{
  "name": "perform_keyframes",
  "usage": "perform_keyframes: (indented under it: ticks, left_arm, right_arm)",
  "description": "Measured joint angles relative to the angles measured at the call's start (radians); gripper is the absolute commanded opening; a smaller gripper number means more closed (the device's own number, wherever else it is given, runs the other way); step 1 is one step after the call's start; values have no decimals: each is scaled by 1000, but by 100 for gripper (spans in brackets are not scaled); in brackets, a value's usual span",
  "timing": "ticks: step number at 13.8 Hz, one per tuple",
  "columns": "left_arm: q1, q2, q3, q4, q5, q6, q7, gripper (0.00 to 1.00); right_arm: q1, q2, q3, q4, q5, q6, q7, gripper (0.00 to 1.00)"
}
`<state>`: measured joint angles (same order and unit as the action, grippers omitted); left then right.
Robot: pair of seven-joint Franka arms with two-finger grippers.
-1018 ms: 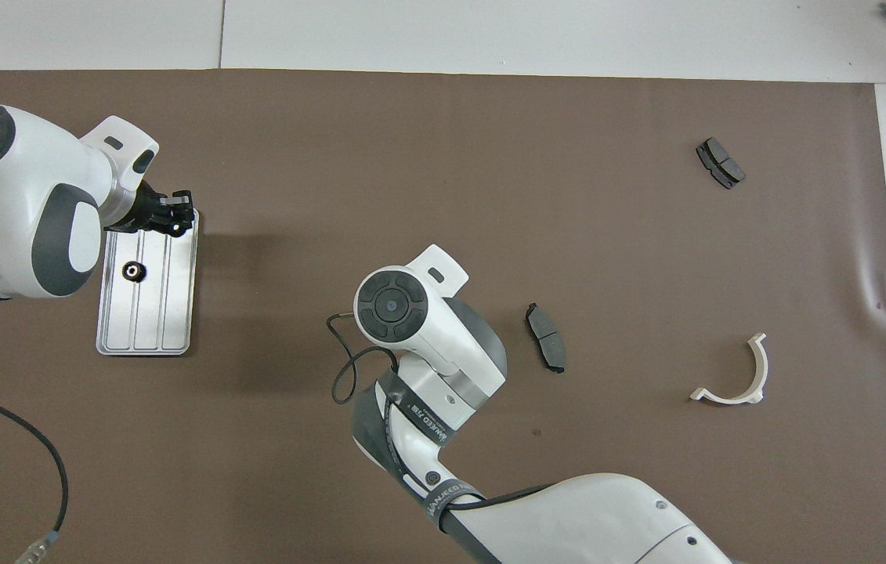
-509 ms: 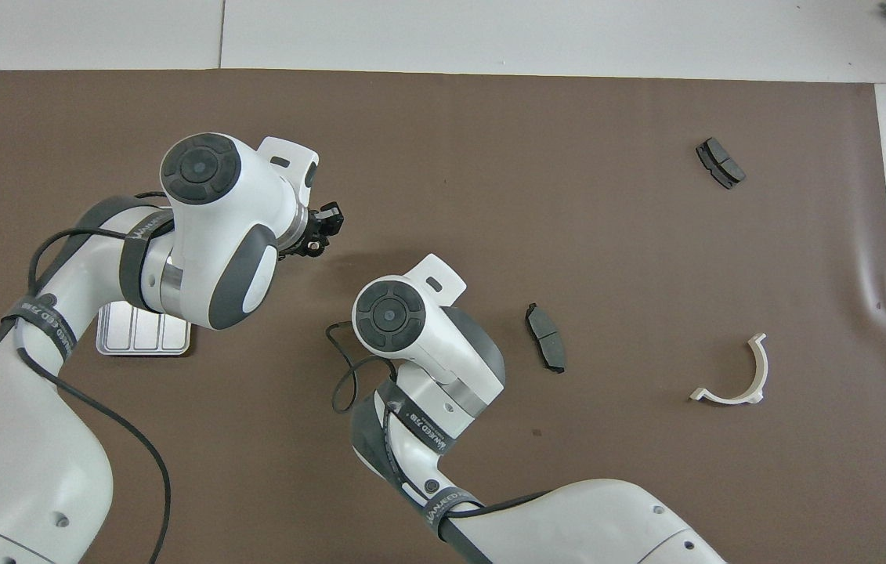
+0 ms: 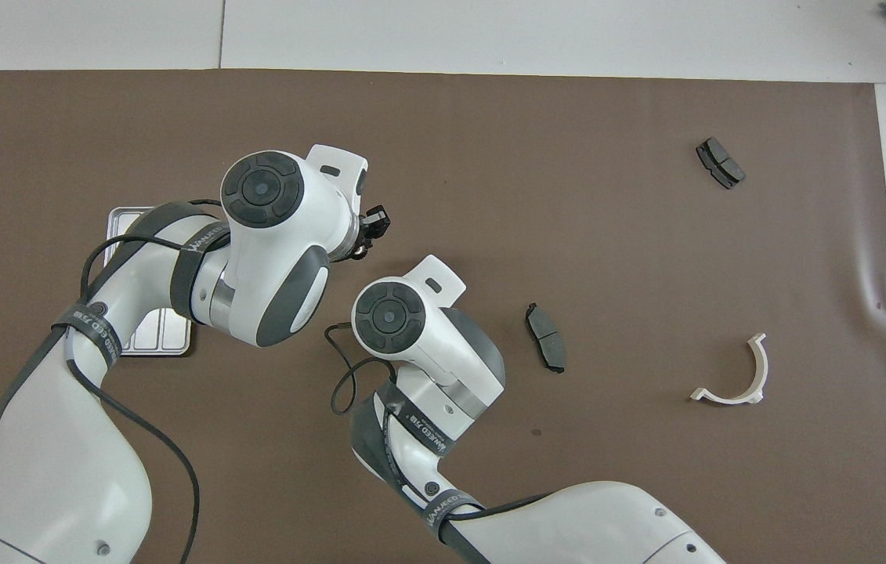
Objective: Place bearing gear from tray to pile
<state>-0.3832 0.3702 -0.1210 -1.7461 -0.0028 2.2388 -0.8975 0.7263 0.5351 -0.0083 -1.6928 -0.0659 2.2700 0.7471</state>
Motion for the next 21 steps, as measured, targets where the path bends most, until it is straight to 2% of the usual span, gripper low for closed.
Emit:
perform_keyframes:
  ticks: [3, 6, 10, 13, 16, 17, 18, 19, 20, 21]
  left_arm:
    - [-5, 1, 0, 13, 0, 0, -8, 30]
    - [-5, 1, 1, 15, 0, 0, -9, 30]
    - [-5, 13, 6, 56, -1, -1, -11, 30]
    - [-9, 20, 2, 65, -1, -1, -36, 30]
    - [-52, 29, 1, 65, -1, -3, -58, 45]
    - [-71, 32, 0, 64, -1, -4, -69, 54]
    - [-89, 34, 0, 63, -1, -8, -80, 70]
    - [-104, 35, 0, 63, -1, -13, -88, 80]
    - [-113, 36, 0, 63, -1, -18, -91, 88]
    - [-114, 36, 0, 63, -1, -22, -91, 91]
  right_arm:
    - [-7, -30, -2, 0, 0, -37, 0, 0]
    - [-45, -102, -4, -6, 0, -133, -51, 0]
    - [-172, -220, -5, -61, 0, -216, -223, 0]
    - [-303, -250, -7, -81, -1, -228, -378, 0]
    - [-428, -248, -7, -92, 0, -195, -516, 0]
    - [-466, -246, -7, -97, 2, -176, -563, 0]
    - [-505, -244, -7, -103, 6, -160, -610, 0]
    - [-548, -242, -7, -114, 15, -140, -663, 0]
    - [-592, -238, -7, -128, 31, -117, -716, 0]
    - [-631, -234, -8, -144, 44, -89, -765, 0]
